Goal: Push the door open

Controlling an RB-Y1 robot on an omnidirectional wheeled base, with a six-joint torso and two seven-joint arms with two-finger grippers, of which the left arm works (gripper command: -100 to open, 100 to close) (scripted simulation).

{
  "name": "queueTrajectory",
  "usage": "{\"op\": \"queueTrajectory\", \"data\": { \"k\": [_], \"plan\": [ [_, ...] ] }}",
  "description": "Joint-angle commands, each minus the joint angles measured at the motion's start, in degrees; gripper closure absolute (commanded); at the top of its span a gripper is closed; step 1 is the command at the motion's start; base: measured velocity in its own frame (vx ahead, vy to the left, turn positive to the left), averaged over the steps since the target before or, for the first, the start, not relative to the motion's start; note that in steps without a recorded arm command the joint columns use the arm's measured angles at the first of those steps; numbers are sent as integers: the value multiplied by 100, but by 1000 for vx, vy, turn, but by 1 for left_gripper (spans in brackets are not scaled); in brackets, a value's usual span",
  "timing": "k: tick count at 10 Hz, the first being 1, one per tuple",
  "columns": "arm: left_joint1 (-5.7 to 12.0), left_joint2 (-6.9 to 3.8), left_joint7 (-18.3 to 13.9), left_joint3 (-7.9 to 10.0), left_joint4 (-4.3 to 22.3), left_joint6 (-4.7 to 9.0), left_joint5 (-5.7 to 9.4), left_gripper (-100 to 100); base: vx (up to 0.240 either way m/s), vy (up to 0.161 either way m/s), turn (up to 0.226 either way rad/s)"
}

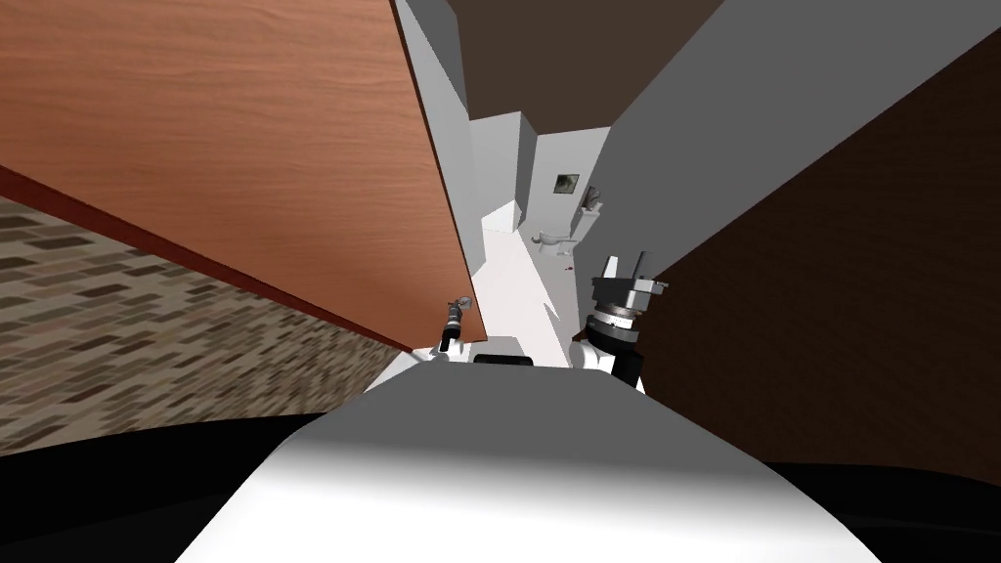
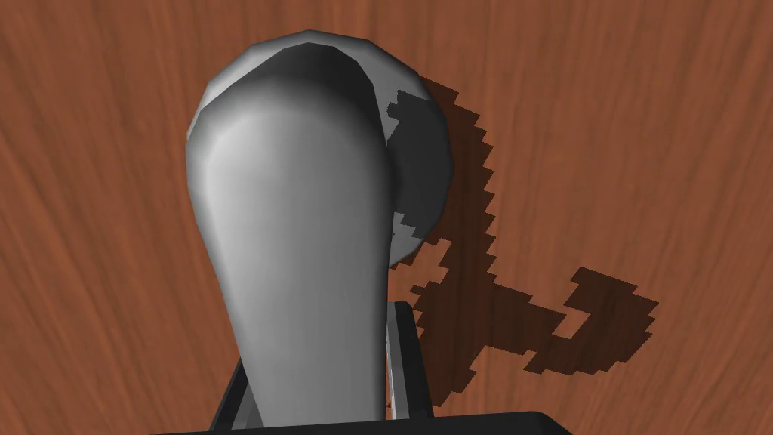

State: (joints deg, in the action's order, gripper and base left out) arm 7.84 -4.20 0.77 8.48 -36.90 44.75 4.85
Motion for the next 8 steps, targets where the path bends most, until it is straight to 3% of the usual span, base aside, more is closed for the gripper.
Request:
{"op": "queueTrajectory", "data": {
  "k": [1, 8],
  "plan": [
    [42, -40, 28, 78, 69, 38, 45, 100, 181, -41, 48],
    [21, -139, 157, 444, 91, 55, 254, 100, 188, -33, 41]
  ]
}}
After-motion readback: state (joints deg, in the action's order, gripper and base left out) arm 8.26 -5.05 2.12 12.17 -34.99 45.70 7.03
